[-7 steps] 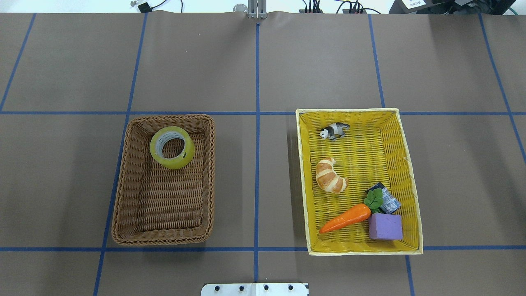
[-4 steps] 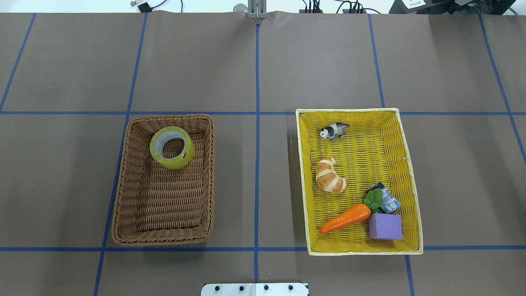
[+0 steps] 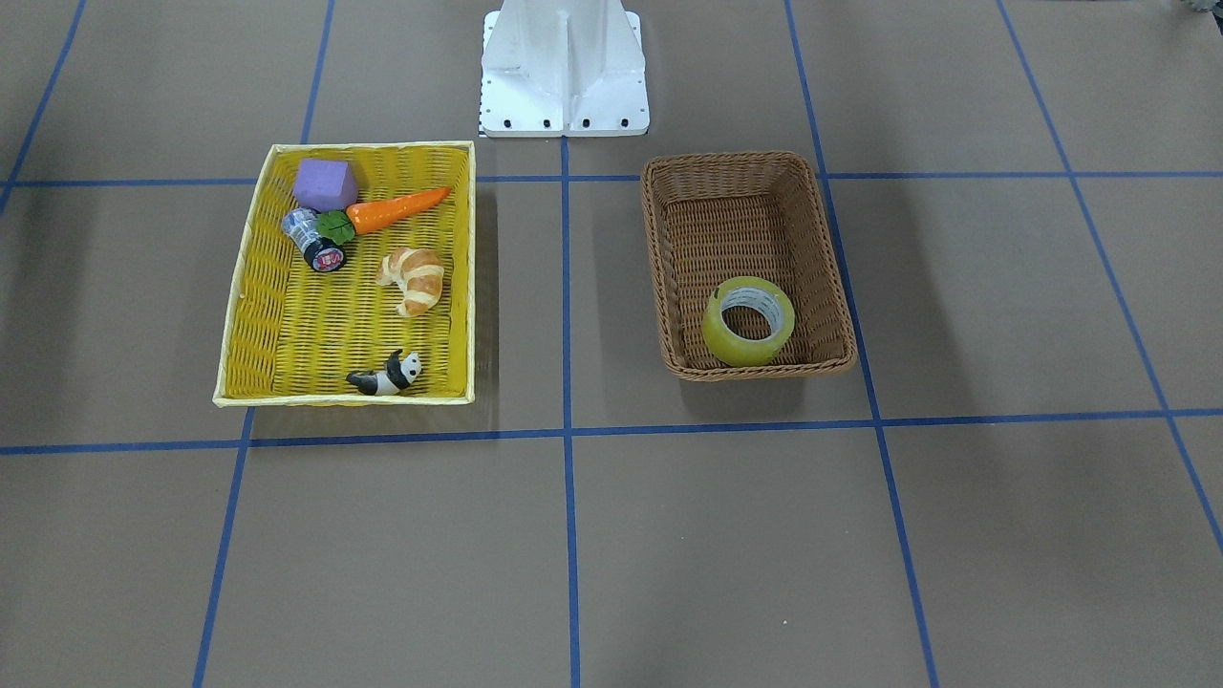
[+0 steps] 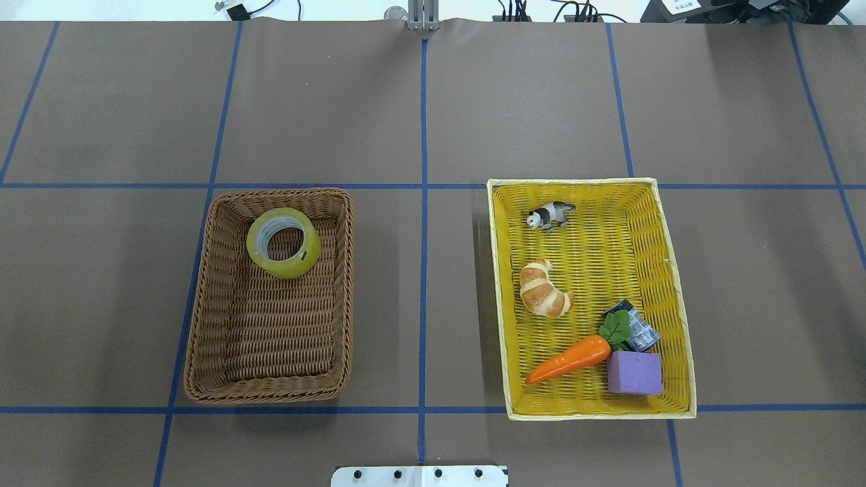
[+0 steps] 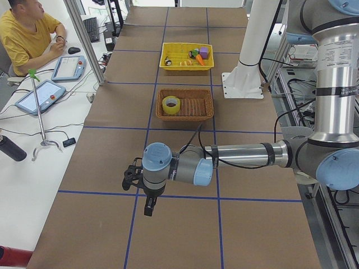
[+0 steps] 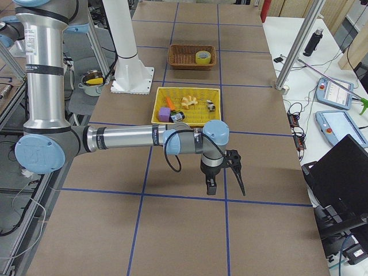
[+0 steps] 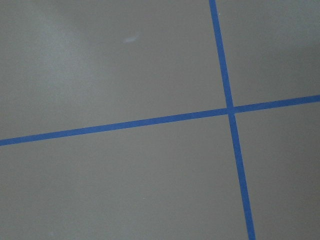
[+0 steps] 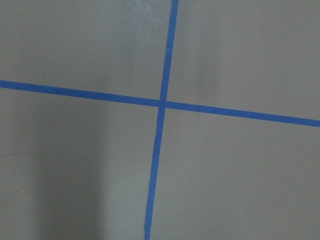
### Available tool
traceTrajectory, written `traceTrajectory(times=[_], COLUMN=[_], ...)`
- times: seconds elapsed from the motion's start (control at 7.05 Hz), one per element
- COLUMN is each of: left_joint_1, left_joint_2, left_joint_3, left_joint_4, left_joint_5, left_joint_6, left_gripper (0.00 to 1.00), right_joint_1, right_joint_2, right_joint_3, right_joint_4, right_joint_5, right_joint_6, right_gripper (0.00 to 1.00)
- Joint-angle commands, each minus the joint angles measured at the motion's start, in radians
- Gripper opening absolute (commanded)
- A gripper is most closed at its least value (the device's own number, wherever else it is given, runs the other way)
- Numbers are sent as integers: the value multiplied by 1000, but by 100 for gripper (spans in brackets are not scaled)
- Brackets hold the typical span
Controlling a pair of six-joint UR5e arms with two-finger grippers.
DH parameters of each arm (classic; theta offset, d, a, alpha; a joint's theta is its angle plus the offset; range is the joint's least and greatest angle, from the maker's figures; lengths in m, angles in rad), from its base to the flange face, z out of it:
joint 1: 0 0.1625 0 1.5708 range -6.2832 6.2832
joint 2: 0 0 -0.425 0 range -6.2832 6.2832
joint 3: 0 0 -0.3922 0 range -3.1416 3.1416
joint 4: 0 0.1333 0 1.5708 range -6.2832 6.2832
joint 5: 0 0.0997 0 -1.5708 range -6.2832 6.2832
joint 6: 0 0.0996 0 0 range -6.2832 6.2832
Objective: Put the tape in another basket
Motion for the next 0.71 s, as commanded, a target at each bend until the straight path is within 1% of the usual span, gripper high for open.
traceTrajectory(times=[0.0,0.57], left_joint_1=[0,0], left_joint_2=[0,0], left_joint_3=[0,0], left_joint_4=[0,2], left_joint_5=[0,-2], left_joint_6=[0,0], left_gripper=[99,99], right_joint_1=[0,0], right_joint_2=[0,11], right_joint_3=[4,25], right_joint_4=[0,0], right_joint_5=[1,3], right_joint_6=[0,0], right_gripper=[100,100])
